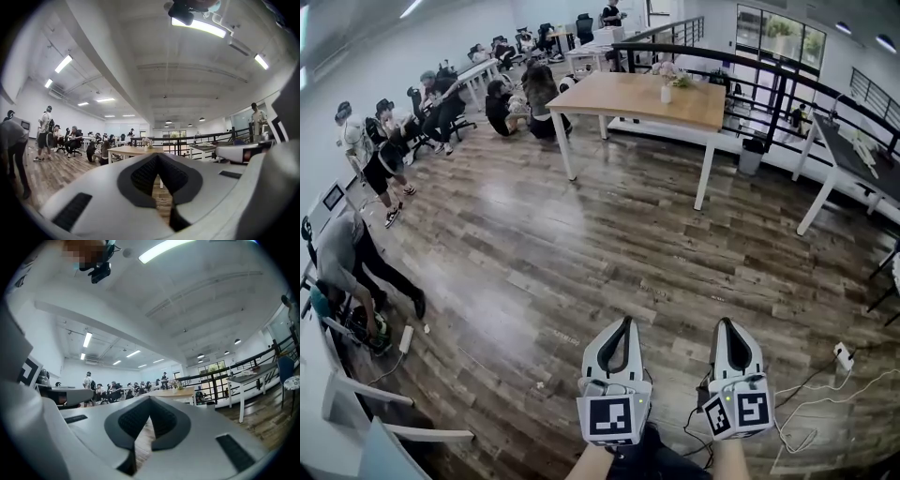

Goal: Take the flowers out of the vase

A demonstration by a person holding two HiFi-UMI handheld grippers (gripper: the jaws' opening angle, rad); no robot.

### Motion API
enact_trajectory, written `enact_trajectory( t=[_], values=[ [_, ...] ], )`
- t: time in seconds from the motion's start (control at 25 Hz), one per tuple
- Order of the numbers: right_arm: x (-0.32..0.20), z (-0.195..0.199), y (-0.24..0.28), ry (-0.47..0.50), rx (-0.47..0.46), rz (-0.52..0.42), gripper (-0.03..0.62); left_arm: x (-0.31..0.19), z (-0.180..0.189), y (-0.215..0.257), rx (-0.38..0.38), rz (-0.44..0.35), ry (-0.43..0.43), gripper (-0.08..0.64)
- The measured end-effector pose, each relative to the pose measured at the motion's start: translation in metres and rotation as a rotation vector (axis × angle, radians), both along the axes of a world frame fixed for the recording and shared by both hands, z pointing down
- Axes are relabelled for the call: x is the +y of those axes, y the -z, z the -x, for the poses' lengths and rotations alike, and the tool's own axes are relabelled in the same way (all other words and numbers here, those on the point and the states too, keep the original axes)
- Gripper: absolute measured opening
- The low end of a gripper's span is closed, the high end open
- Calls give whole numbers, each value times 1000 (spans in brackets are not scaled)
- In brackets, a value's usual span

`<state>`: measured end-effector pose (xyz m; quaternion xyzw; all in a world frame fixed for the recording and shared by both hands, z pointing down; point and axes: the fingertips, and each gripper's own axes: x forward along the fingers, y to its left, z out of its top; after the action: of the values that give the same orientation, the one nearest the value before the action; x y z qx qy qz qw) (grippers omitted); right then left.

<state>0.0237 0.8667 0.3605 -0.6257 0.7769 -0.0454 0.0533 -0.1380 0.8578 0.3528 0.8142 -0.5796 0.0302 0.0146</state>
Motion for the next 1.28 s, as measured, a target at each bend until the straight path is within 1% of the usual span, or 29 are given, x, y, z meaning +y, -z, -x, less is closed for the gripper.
enact_trajectory(
  t=[0.24,0.88,1.08,1.28],
  values=[
    [-26,2,-1,-10,11,4,-9,-30,2,1,5,-7,-12,32],
    [-144,21,1,-47,31,9,-8,-157,17,4,25,-13,-55,32],
    [-174,29,-1,-66,23,9,-9,-187,24,3,25,-13,-74,32],
    [-195,42,-6,-66,20,10,-9,-209,37,-3,24,-12,-68,32]
  ],
)
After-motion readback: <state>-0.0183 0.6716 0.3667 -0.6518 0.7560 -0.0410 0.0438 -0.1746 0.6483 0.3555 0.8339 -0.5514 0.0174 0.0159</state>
